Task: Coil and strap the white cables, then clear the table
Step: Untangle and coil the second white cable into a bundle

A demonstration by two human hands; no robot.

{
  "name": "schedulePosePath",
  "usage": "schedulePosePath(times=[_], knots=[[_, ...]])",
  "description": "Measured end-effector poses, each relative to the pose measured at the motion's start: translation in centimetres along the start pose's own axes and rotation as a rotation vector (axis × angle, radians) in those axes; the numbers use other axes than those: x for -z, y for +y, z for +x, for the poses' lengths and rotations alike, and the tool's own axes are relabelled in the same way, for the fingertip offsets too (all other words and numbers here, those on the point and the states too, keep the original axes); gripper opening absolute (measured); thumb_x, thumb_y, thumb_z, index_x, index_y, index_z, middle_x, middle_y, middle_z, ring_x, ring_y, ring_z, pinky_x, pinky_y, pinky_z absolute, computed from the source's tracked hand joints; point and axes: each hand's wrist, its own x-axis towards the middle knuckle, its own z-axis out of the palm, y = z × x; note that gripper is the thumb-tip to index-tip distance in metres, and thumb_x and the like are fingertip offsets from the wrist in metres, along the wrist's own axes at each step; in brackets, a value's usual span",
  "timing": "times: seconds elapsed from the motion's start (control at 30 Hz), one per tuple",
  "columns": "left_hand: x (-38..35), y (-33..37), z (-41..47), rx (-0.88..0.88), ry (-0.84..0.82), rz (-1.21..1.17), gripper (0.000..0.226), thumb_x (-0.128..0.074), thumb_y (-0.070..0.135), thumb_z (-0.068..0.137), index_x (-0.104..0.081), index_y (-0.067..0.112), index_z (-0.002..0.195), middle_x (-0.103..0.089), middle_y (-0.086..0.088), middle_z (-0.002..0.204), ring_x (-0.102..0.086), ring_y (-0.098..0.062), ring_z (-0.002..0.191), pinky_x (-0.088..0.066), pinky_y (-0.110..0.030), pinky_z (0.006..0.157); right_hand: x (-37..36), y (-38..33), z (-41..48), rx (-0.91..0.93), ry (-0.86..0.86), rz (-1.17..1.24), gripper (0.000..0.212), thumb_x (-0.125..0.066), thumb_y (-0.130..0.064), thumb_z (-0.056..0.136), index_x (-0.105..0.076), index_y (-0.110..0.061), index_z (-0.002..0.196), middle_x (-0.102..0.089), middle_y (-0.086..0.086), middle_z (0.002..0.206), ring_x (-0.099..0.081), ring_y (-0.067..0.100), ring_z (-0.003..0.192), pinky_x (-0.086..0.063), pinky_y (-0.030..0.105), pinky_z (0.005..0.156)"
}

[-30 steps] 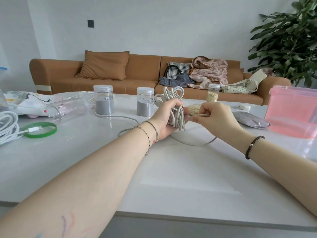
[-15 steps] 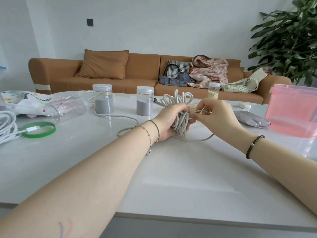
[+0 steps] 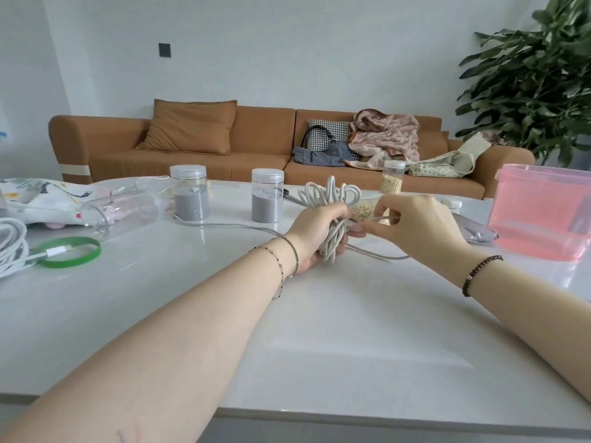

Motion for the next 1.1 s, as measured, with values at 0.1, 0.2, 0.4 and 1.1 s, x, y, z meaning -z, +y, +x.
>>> schedulePosePath(times=[0.1, 0.2, 0.4, 1.1], knots=[[0.1, 0.0, 0.1, -0.023, 0.036, -0.063, 0.016, -0.054, 0.016, 0.089, -0.061, 0.001, 0.094, -0.066, -0.019, 0.080, -0.049, -0.014, 0.052, -0.039, -0.020, 0.043, -0.5, -0.3, 0.0, 0.025, 0.018, 0.010, 0.038, -0.065, -0.059, 0.081, -0.062, -0.023, 0.071, -0.052, -0.006, 0.055, -0.052, 0.023, 0.060, -0.036, 0.031, 0.052], [0.3, 0.0, 0.4, -0.053, 0.059, -0.144, 0.012, -0.053, 0.013, 0.092, -0.059, 0.004, 0.087, -0.064, -0.014, 0.071, -0.050, -0.014, 0.051, -0.040, -0.020, 0.044, -0.6, -0.1, 0.2, 0.010, 0.024, 0.048, 0.032, -0.062, -0.052, 0.087, -0.063, -0.023, 0.073, -0.055, -0.006, 0.057, -0.053, 0.024, 0.063, -0.038, 0.032, 0.054], [0.5, 0.4, 0.2, -0.015, 0.085, -0.212, 0.014, -0.052, 0.014, 0.092, -0.056, 0.007, 0.081, -0.063, -0.011, 0.065, -0.047, -0.013, 0.050, -0.037, -0.019, 0.042, -1.1, 0.6, 0.3, -0.031, 0.053, 0.166, 0.031, -0.064, -0.052, 0.088, -0.064, -0.025, 0.072, -0.052, -0.011, 0.056, -0.051, 0.016, 0.062, -0.038, 0.032, 0.055], [0.5, 1.5, -1.0, 0.116, -0.227, 0.206, 0.080, -0.020, 0.088, 0.082, -0.053, 0.016, 0.091, -0.052, -0.006, 0.064, -0.033, -0.011, 0.042, -0.023, -0.017, 0.040, 0.4, 0.3, 0.4, 0.383, 0.278, 0.050, 0.028, -0.062, -0.045, 0.093, -0.063, -0.019, 0.084, -0.056, -0.010, 0.074, -0.042, 0.008, 0.061, -0.044, 0.033, 0.050]])
